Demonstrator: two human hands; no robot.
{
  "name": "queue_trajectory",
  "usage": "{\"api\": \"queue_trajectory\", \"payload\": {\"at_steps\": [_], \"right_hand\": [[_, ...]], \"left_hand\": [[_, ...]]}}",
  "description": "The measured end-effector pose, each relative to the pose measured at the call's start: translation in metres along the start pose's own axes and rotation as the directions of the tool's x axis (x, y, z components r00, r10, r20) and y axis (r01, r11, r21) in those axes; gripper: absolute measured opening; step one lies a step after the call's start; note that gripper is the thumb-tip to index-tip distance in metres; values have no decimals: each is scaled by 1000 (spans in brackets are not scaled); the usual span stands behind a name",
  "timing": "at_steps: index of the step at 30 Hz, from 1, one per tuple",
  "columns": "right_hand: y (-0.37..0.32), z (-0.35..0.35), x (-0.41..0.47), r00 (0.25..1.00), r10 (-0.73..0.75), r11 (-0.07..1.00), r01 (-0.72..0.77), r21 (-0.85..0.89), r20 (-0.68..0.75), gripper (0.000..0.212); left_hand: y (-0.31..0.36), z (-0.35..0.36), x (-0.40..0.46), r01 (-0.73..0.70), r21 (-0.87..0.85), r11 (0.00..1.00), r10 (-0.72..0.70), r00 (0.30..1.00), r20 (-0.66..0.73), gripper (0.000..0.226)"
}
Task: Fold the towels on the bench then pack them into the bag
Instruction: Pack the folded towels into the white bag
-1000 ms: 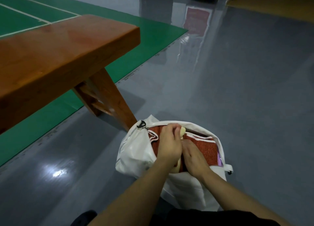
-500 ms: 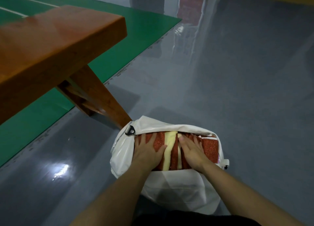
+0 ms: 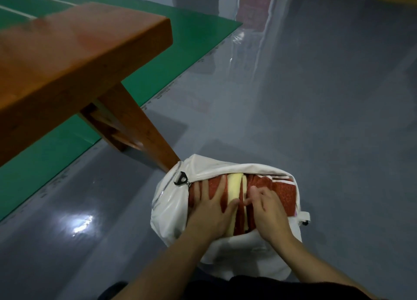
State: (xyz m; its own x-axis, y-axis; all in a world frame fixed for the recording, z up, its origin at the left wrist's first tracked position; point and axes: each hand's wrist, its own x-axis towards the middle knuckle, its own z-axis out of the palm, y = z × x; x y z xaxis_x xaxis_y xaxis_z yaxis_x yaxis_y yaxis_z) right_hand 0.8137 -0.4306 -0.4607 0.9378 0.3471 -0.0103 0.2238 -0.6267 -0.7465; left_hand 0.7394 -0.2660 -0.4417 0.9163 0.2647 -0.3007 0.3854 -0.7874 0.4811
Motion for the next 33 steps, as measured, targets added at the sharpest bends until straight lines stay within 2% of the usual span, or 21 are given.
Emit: {"api": "queue_trajectory", "payload": {"at_steps": [2, 4, 7, 10, 13, 17, 19, 21, 23, 27, 30, 33], "right_hand": [[3, -9, -14, 989, -80, 976, 103, -190, 125, 71], [7, -19, -19, 956, -76, 932, 169, -319, 283, 80], [4, -33, -16, 883, 83, 947, 75, -313, 462, 79], [-9, -45, -16, 821, 133, 947, 60, -315, 556, 80], [-19, -58, -13, 862, 128, 941, 52, -336, 491, 83], [-29, -78, -11, 898, 82, 943, 71, -326, 431, 75], [-31, -86, -12, 929, 65, 952, 52, -302, 365, 73], [-30, -91, -13, 956, 52, 959, 33, -283, 288, 72], [-27, -93, -13, 971, 25, 956, 47, -289, 238, 68], [-20, -96, -10, 991, -37, 965, 69, -252, 127, 62], [-16, -97, -3, 996, -27, 976, 45, -215, 86, 57], [-13, -97, -2, 993, -15, 970, 43, -239, 116, 59]], "left_hand": [[7, 4, 0, -90, 84, 992, 85, 994, 61, 65], [11, 9, 3, -165, 190, 968, 157, 986, 55, 61], [9, 5, 5, -308, 241, 920, 315, 949, 10, 54], [9, -6, 3, -453, 246, 857, 459, 888, 33, 40], [17, -20, 7, -398, 205, 894, 363, 913, 188, 41], [33, -34, 4, -227, 136, 964, 162, 913, 374, 66], [36, -41, 2, -129, 45, 991, 98, 900, 424, 70], [34, -50, 5, -81, -107, 991, 121, 881, 457, 68], [37, -66, 11, -116, -77, 990, 138, 891, 433, 70], [42, -103, 24, -286, 206, 936, 204, 916, 345, 72], [32, -120, 30, -398, 125, 909, 354, 895, 270, 65], [27, -119, 27, -402, 78, 912, 363, 883, 298, 54]]}}
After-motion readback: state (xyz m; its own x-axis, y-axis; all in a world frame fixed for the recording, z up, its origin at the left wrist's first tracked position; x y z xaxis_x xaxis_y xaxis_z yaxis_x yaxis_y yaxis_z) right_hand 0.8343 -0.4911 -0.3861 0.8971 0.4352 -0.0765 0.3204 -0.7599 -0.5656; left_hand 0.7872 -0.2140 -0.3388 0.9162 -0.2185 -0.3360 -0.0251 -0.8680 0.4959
